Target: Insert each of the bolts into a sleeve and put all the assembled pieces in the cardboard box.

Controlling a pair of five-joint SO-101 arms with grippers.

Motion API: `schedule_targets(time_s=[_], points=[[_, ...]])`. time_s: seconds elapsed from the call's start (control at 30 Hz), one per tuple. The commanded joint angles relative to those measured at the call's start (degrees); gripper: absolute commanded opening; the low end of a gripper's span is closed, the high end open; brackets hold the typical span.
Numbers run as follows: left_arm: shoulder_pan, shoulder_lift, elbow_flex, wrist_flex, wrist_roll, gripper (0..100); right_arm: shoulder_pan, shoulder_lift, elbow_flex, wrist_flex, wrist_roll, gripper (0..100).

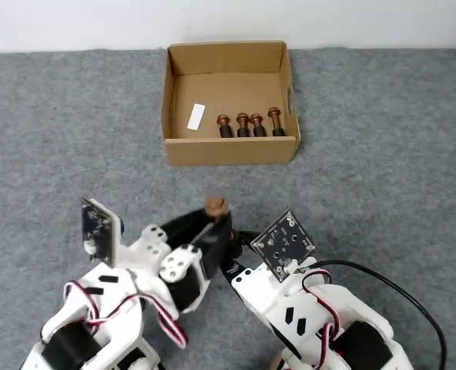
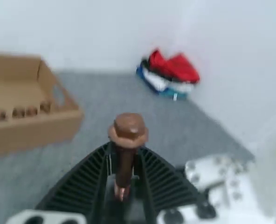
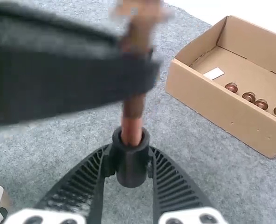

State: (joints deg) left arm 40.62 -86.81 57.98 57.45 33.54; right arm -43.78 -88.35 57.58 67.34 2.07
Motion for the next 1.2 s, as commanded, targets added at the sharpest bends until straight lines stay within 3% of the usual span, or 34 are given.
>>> schedule_targets(time_s=[0.0,0.27,0.4,0.63,0.83,1.07,1.17], points=[[1.41,0.0,-3.12,7.21,0.0,0,-0.57,-0.4,-0.79,-1.71,0.44,0.8],[1.41,0.26,4.79,5.19,-1.14,1,-0.57,-0.4,-0.79,-1.71,0.44,0.8],[1.41,0.0,8.22,4.66,-5.01,2,-0.57,-0.4,-0.79,-1.71,0.44,0.8],[1.14,0.35,5.67,8.53,-11.34,26,-0.57,-0.4,-0.79,-1.71,0.44,0.8],[0.79,0.35,-0.48,12.75,-11.6,27,-0.57,-0.4,-0.79,-1.63,0.44,0.8],[-8.79,0.0,-7.78,16.18,-14.51,27,-0.22,-0.4,-0.79,-1.63,-0.62,0.8],[-16.35,0.0,-10.07,17.76,-16.62,23,1.71,-0.31,-0.79,-1.63,-6.68,0.8]])
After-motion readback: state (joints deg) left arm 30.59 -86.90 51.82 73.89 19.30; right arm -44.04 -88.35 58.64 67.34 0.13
